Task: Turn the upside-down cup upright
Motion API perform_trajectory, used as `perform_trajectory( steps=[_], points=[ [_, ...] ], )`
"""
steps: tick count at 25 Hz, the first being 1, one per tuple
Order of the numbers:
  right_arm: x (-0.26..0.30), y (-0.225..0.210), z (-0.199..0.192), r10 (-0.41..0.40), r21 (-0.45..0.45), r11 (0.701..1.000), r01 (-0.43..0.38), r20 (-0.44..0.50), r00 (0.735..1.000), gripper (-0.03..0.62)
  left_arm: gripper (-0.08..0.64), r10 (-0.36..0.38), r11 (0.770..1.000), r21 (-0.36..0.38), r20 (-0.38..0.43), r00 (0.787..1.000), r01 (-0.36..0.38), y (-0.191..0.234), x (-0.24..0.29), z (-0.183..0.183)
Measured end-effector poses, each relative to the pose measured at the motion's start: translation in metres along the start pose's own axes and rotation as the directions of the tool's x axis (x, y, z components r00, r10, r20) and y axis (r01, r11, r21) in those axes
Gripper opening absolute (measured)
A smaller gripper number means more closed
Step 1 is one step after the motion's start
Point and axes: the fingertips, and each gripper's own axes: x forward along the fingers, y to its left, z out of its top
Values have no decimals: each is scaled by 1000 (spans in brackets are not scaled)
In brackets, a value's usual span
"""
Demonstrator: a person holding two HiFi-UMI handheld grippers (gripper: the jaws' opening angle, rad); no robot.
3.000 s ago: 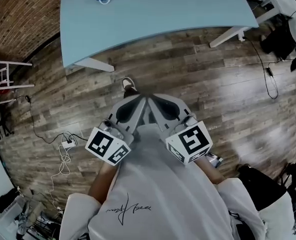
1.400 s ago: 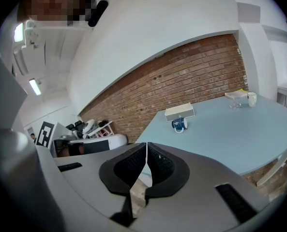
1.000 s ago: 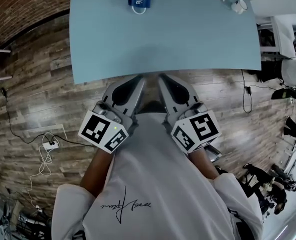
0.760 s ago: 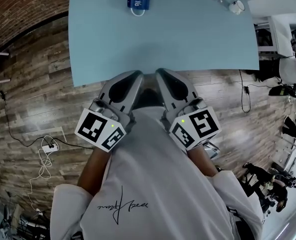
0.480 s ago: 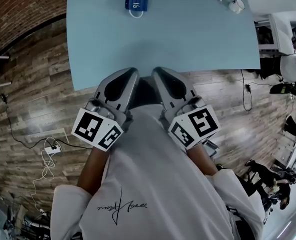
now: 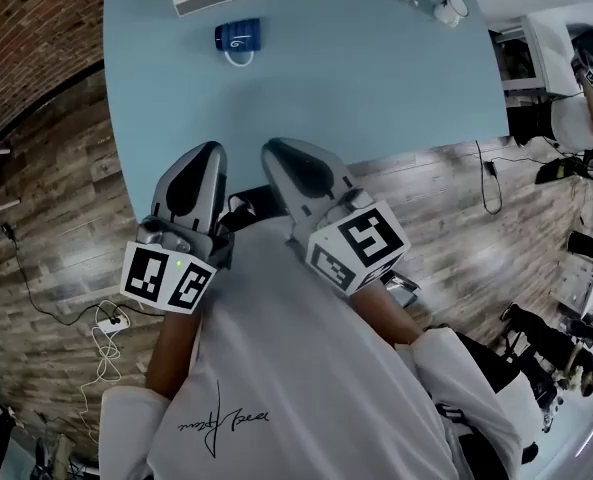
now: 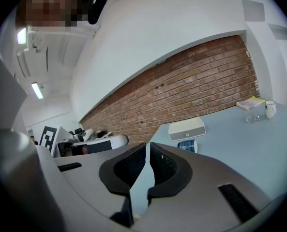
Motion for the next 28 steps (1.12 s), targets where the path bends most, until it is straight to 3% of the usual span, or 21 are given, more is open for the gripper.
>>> perform_trajectory(
  steps=[16, 28],
  points=[
    [26, -63, 26, 16, 46, 999, -14, -32, 999, 23, 9, 30, 999, -19, -46, 998, -31, 9, 65, 8],
    [54, -105, 13, 99, 98, 991, -89, -103, 990, 23, 9, 162, 987, 12, -95, 982, -161, 39, 98, -9]
  ],
)
